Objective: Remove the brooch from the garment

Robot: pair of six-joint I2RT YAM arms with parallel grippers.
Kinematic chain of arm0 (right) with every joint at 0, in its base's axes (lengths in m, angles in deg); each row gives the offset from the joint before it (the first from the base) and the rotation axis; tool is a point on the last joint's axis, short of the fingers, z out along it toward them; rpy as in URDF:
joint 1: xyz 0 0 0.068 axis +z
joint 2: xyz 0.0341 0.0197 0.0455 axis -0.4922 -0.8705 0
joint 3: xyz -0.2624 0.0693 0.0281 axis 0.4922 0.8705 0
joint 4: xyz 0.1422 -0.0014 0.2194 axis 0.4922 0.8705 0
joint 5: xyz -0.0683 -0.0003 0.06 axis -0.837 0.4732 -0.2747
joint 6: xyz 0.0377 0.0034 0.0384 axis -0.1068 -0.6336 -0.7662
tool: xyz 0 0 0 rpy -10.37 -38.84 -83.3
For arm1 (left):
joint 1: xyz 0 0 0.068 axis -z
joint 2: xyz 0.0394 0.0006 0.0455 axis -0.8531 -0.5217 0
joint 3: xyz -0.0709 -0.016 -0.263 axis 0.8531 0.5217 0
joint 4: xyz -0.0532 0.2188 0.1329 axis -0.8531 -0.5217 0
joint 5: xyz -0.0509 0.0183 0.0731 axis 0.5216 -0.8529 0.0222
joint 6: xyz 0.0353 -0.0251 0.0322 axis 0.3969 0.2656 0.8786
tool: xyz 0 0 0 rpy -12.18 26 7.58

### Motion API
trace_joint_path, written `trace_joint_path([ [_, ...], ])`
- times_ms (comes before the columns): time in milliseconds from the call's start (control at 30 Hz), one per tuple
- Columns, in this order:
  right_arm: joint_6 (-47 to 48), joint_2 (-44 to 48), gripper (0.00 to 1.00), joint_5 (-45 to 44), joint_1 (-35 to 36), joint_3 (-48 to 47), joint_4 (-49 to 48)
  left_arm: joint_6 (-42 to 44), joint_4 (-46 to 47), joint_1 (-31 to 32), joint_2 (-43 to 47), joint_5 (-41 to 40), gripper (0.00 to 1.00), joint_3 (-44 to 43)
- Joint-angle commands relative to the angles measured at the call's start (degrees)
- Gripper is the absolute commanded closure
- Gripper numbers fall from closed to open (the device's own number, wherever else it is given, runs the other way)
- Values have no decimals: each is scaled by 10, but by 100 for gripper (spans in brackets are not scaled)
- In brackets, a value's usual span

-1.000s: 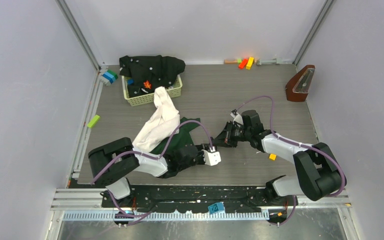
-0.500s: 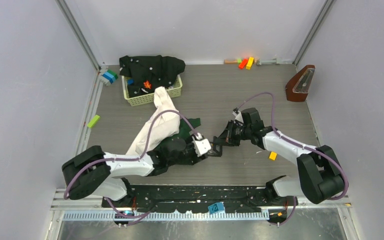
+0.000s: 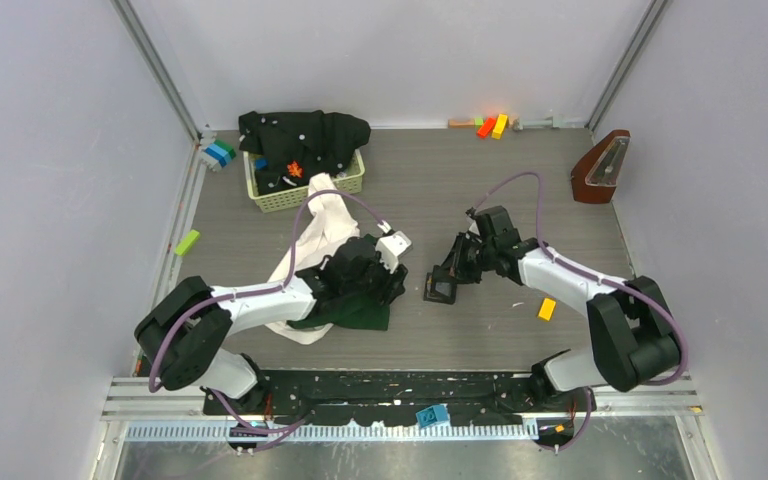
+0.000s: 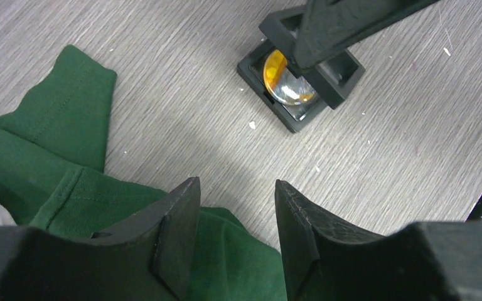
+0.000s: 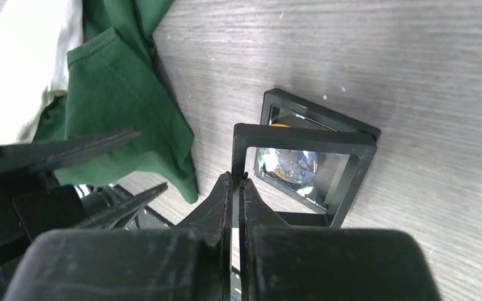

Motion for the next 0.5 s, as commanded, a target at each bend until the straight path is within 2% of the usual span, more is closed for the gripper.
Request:
trace_joint_path([
  [0, 16, -41, 99, -54, 12, -44, 10, -19, -13, -6, 9, 7, 51, -3],
  [467, 42, -151, 99, -150, 27, -159, 44, -11, -35, -8, 28, -28, 51, 1],
])
